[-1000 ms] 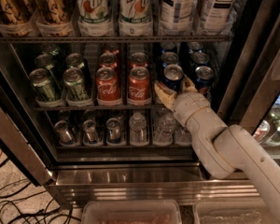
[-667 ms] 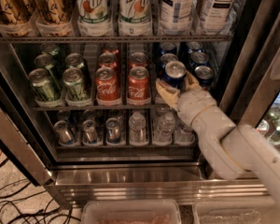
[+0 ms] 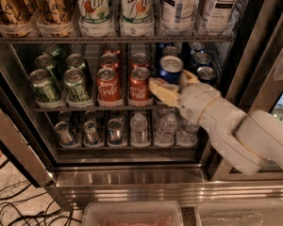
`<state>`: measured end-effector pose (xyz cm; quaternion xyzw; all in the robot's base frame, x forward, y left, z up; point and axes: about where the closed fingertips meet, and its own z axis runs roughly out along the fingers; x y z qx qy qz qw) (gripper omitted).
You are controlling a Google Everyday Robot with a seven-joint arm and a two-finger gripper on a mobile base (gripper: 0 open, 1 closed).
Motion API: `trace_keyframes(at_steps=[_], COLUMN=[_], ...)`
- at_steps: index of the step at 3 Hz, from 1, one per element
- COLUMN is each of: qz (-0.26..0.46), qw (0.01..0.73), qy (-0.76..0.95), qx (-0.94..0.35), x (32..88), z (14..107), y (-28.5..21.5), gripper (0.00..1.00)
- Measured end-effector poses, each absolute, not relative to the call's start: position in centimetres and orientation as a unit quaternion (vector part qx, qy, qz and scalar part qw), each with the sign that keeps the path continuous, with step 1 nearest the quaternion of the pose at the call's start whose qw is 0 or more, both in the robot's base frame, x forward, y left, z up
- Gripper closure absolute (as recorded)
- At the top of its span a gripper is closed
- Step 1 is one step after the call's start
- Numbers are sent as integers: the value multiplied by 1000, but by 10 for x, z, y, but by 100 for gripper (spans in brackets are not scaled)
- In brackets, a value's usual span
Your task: Pick pepsi can from middle shelf of fridge
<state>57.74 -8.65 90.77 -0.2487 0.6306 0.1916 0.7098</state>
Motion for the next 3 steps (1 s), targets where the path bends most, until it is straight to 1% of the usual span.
trace_keyframes(at_steps=[1, 2, 3], qz=[257, 259, 248], qw=[671, 627, 574], qy=[618, 592, 623], qx=[-321, -435, -469], x=[562, 530, 516], z=[928, 951, 931], y=[-11, 40, -12], gripper=[100, 100, 100])
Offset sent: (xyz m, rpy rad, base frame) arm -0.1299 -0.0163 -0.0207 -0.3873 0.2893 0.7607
